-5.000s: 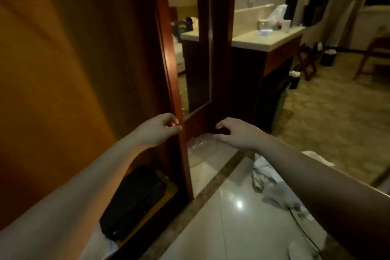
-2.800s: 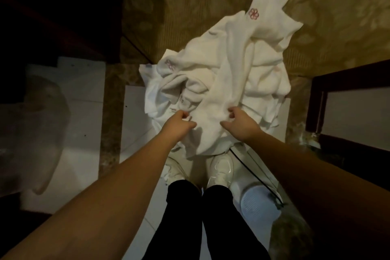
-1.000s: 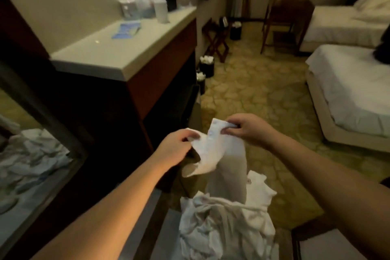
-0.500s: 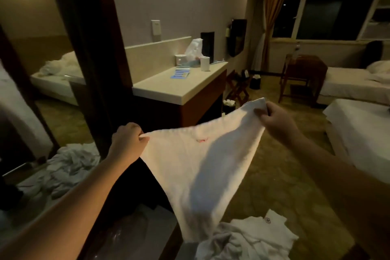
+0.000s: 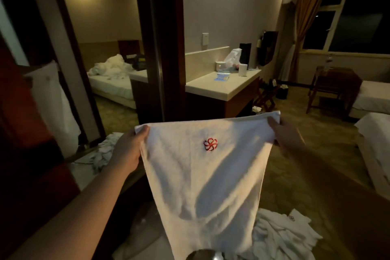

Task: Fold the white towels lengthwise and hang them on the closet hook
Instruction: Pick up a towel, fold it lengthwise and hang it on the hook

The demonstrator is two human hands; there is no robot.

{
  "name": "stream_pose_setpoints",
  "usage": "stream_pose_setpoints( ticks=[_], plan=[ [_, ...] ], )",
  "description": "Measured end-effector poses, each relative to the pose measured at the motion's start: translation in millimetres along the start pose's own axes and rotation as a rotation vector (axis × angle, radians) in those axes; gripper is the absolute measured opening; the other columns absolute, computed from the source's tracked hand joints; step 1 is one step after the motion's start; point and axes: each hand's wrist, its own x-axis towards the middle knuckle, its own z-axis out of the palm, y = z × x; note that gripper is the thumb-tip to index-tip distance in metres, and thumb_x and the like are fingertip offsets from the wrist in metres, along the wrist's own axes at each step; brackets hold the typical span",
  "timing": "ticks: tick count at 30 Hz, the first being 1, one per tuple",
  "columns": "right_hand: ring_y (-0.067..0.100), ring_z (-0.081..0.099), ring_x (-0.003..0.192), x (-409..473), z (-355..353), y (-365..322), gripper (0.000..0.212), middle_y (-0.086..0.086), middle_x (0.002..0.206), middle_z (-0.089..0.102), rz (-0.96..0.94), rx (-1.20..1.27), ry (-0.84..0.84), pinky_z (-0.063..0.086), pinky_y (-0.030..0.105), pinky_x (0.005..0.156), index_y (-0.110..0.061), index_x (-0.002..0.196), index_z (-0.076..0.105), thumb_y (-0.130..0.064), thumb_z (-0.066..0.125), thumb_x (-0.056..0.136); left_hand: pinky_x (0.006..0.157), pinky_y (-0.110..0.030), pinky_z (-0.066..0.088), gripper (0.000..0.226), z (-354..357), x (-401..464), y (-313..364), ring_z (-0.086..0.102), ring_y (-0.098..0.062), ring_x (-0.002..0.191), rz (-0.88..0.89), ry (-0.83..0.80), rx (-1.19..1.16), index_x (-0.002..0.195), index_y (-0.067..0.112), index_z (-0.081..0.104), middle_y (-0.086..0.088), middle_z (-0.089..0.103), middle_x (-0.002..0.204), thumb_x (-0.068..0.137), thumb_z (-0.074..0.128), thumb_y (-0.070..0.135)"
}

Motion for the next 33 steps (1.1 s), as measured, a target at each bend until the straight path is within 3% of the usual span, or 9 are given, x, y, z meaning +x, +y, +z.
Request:
stream_pose_setpoints(
  ticks=[5, 11, 14, 16, 20, 23, 27, 30, 33],
  plan=[
    [0.011, 0.075, 0.076, -48.6, 16.9, -6.1, 0.014, -0.007, 0.089, 0.077, 0.161, 0.144, -0.214, 0.057, 0.025, 0.053, -0.03, 0.101, 0.066, -0.041, 0.063, 0.094, 0.09, -0.049, 0.057, 0.029, -39.1, -70.3, 29.2, 0.071, -0.03, 0.094, -0.076, 0.215, 0.074, 0.111, 0.011, 0.067, -0.011, 0.074, 0.103, 0.097, 0.062, 0.036],
    [0.027, 0.068, 0.107, -121.8, 44.5, -8.7, 0.025, 0.004, 0.118, 0.07, 0.238, 0.154, -0.458, 0.057, 0.045, 0.084, -0.021, 0.118, 0.066, -0.036, 0.06, 0.099, 0.083, -0.037, 0.052, 0.031, -83.9, -183.6, 52.2, 0.066, -0.027, 0.098, -0.116, 0.351, -0.01, 0.123, 0.005, 0.063, -0.013, 0.069, 0.114, 0.103, 0.054, 0.026],
    [0.022, 0.069, 0.098, -177.3, 60.6, -8.6, 0.017, 0.001, 0.108, 0.072, 0.291, 0.146, -0.509, 0.056, 0.04, 0.077, -0.02, 0.11, 0.066, -0.033, 0.057, 0.102, 0.08, -0.036, 0.05, 0.022, -100.0, -250.1, 57.4, 0.064, -0.024, 0.091, -0.148, 0.396, -0.002, 0.108, 0.012, 0.066, -0.011, 0.066, 0.111, 0.104, 0.051, 0.028],
    [0.022, 0.069, 0.095, -220.9, 72.8, -10.7, 0.015, 0.001, 0.103, 0.072, 0.306, 0.183, -0.523, 0.055, 0.039, 0.072, -0.019, 0.107, 0.065, -0.031, 0.057, 0.102, 0.09, -0.04, 0.049, 0.017, -111.7, -293.2, 58.3, 0.063, -0.024, 0.093, -0.17, 0.466, 0.005, 0.099, 0.016, 0.064, -0.009, 0.066, 0.111, 0.103, 0.054, 0.029],
    [0.027, 0.07, 0.098, -312.2, 103.7, -21.2, 0.02, 0.006, 0.105, 0.074, 0.302, 0.231, -0.568, 0.057, 0.048, 0.083, -0.015, 0.113, 0.064, -0.029, 0.052, 0.105, 0.107, -0.051, 0.044, 0.026, -132.7, -366.9, 58.4, 0.06, -0.031, 0.116, -0.201, 0.599, -0.018, 0.122, 0.013, 0.058, -0.012, 0.062, 0.125, 0.102, 0.056, 0.029],
    [0.027, 0.073, 0.094, -377.8, 126.0, -34.3, 0.021, 0.006, 0.1, 0.077, 0.225, 0.186, -0.621, 0.056, 0.053, 0.092, -0.02, 0.106, 0.068, -0.032, 0.051, 0.105, 0.103, -0.051, 0.046, 0.037, -145.1, -421.2, 60.4, 0.058, -0.031, 0.118, -0.162, 0.657, 0.01, 0.135, 0.014, 0.053, -0.01, 0.062, 0.127, 0.102, 0.055, 0.031],
    [0.021, 0.073, 0.089, -459.8, 151.1, -58.7, 0.036, 0.0, 0.096, 0.076, -0.031, -0.035, -0.65, 0.057, 0.051, 0.088, -0.027, 0.109, 0.07, -0.05, 0.045, 0.098, 0.085, -0.045, 0.054, 0.031, -162.3, -489.8, 66.9, 0.067, -0.03, 0.106, -0.036, 0.653, 0.029, 0.125, 0.016, 0.061, -0.01, 0.07, 0.115, 0.103, 0.052, 0.034],
    [0.009, 0.067, 0.077, -522.1, 167.5, -75.2, 0.039, 0.0, 0.085, 0.068, -0.252, -0.138, -0.647, 0.053, 0.034, 0.068, -0.026, 0.097, 0.067, -0.054, 0.04, 0.1, 0.075, -0.039, 0.054, 0.029, -177.1, -531.3, 74.1, 0.07, -0.026, 0.097, 0.03, 0.686, 0.087, 0.119, 0.02, 0.064, -0.005, 0.073, 0.106, 0.102, 0.052, 0.04],
    [0.001, 0.052, 0.056, -585.6, 185.0, -90.8, 0.04, 0.0, 0.069, 0.055, -0.358, -0.09, -0.693, 0.036, 0.019, 0.05, -0.022, 0.08, 0.059, -0.05, 0.042, 0.102, 0.081, -0.039, 0.056, 0.032, -195.5, -572.6, 81.5, 0.069, -0.019, 0.097, 0.094, 0.744, 0.177, 0.121, 0.024, 0.063, 0.003, 0.072, 0.106, 0.101, 0.051, 0.045]
  ],
)
